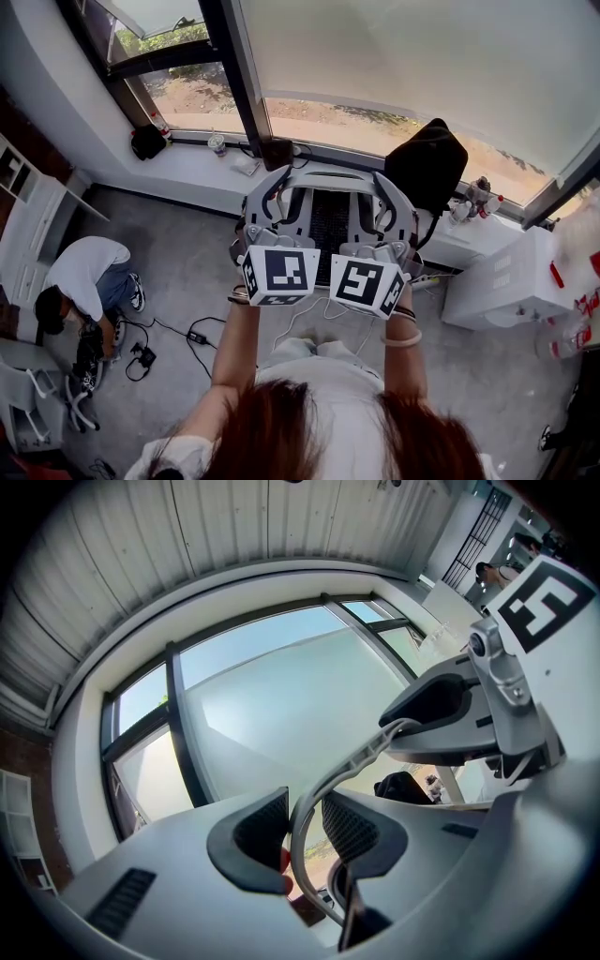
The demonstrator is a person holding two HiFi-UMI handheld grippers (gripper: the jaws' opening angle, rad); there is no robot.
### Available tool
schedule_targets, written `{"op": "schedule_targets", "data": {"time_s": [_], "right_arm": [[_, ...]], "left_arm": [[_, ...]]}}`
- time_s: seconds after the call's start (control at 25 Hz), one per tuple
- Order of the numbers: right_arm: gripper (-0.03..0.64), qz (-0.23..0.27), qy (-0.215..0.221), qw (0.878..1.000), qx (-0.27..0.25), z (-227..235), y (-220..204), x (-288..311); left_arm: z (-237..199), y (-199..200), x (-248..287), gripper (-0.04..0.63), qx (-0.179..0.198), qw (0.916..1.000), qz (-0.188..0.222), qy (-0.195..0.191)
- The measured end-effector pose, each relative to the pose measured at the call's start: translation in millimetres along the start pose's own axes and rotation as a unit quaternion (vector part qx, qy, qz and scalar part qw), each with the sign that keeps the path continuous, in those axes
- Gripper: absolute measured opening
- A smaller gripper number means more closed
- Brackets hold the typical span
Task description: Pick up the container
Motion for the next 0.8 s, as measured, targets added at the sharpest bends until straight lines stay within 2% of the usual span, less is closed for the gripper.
{"op": "schedule_targets", "data": {"time_s": [0.8], "right_arm": [[0.11,-0.013,-0.01,1.0,0.001,-20.7,21.1,7.0]], "left_arm": [[-26.2,-11.0,-5.3,0.121,-0.007,0.9999,0.01,-0.003]]}}
Point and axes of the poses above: the fingertips, and each gripper's own axes: x forward along the fingers, z to its right, y out of its top, the point moved 7 cm from there along -x, backward along the fingers, and after that the axes turned 3 degrees about -x, right-handed, at the moved point
